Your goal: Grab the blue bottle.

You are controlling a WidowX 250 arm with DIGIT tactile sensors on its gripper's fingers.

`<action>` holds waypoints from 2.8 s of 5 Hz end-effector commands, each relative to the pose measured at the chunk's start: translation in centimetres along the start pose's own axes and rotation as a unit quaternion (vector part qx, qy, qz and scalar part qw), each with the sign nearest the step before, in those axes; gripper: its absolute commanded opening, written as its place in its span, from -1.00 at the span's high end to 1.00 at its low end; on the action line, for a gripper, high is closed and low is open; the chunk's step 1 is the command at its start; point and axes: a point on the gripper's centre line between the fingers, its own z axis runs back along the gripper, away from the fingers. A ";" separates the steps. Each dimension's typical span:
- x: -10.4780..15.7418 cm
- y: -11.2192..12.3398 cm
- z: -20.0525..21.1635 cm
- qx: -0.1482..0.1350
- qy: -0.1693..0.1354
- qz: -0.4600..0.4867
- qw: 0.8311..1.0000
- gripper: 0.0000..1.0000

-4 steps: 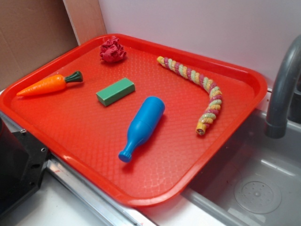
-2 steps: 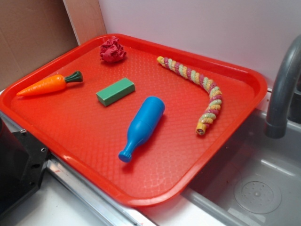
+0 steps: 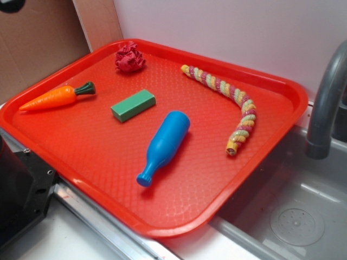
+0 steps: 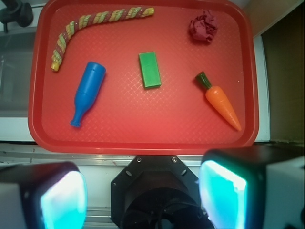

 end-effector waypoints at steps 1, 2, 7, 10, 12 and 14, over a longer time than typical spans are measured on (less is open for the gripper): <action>3.7 1.2 -0.3 0.005 -0.001 0.025 1.000 -1.00; 6.2 1.9 -1.3 0.000 0.005 0.029 1.000 -1.00; 2.3 -9.5 -6.0 -0.020 0.058 0.010 0.998 -1.00; 5.1 -8.0 -5.7 -0.013 0.037 0.047 0.998 -1.00; 7.7 -6.4 -8.6 -0.022 0.021 0.057 0.998 -1.00; 5.9 -5.3 -16.3 0.013 0.084 0.015 0.996 -1.00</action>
